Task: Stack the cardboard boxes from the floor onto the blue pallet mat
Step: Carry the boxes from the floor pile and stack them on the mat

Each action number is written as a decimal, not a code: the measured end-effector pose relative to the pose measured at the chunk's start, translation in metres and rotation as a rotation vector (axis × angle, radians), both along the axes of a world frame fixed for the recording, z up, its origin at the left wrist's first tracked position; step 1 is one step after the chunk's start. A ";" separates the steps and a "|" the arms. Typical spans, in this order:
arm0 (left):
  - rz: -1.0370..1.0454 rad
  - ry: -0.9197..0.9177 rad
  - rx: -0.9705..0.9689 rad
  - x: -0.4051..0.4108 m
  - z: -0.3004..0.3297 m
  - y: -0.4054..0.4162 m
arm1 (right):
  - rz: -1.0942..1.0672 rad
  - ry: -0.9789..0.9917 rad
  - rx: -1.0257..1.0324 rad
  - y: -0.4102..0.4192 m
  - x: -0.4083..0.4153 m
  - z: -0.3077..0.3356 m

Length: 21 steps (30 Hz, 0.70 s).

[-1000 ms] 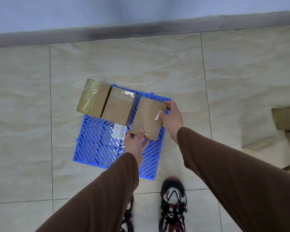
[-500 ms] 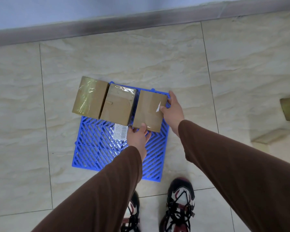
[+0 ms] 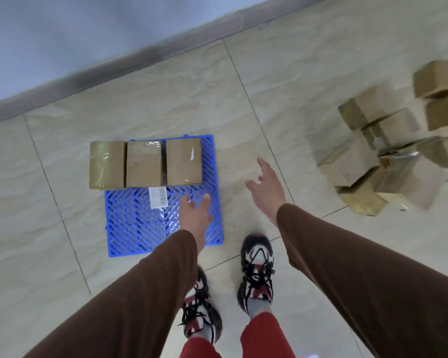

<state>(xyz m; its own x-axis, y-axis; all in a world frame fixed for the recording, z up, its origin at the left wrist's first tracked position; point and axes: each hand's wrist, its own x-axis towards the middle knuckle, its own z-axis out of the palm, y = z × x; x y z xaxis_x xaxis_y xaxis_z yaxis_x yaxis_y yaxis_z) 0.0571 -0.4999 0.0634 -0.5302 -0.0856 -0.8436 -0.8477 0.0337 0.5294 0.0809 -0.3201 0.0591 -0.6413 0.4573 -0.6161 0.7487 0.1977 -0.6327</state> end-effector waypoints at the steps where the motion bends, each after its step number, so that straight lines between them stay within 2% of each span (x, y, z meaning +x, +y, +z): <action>1: -0.051 0.008 -0.009 0.006 0.007 0.008 | -0.014 -0.003 0.025 0.010 0.014 0.009; 8: -0.359 0.099 -0.041 0.043 0.037 0.082 | -0.189 -0.015 0.125 0.090 0.114 0.057; 15: -0.473 0.147 -0.074 0.106 0.052 0.179 | -0.304 -0.015 0.149 0.185 0.204 0.078; 21: -0.517 0.110 -0.046 0.175 0.062 0.268 | -0.287 -0.054 0.146 0.262 0.266 0.089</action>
